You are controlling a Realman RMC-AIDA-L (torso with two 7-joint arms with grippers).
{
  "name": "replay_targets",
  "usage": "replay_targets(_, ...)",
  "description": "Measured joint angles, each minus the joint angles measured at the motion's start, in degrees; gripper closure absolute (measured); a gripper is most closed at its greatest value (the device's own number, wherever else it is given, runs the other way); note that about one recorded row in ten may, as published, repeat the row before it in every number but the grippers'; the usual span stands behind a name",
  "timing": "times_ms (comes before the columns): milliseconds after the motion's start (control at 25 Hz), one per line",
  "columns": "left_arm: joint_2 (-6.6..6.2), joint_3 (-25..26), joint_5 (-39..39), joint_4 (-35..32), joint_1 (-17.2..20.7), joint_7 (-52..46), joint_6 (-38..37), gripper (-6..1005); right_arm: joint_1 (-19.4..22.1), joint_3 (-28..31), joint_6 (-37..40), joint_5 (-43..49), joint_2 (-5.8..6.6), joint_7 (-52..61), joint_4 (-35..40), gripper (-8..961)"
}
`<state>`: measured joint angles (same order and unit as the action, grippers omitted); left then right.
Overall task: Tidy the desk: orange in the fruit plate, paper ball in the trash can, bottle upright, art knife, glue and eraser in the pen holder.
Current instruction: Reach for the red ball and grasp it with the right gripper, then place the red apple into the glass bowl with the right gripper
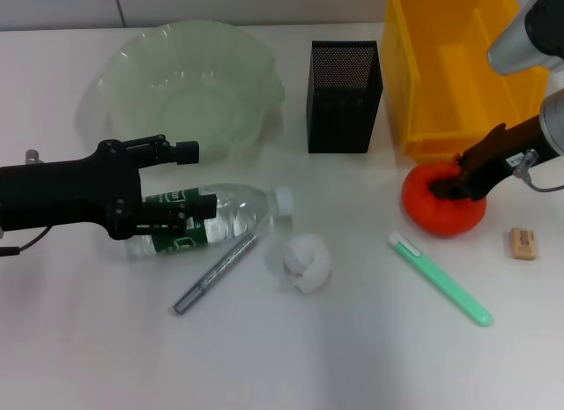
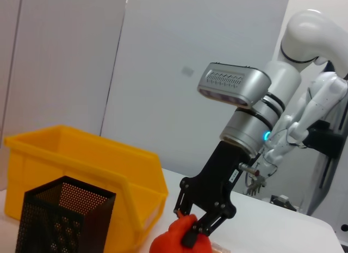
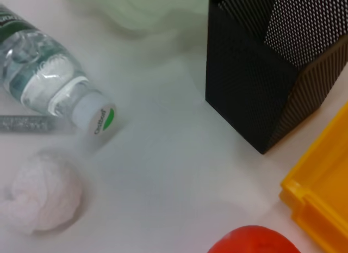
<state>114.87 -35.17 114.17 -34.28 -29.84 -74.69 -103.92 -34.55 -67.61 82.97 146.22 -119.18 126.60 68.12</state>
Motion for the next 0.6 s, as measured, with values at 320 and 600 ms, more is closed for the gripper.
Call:
replay_targets(320, 0.01, 0.51, -0.05, 0.00, 0.23, 0.30, 0.13, 138, 2.18, -0.01, 5.05, -6.55, -0.18, 0.25, 10.31, 756)
replay_targets(600, -0.05, 1.78, -0.10, -0.07, 0.70, 1.30, 0.47, 138, -0.43, -0.22, 1.76, -18.11, -0.09, -2.50, 13.15, 790)
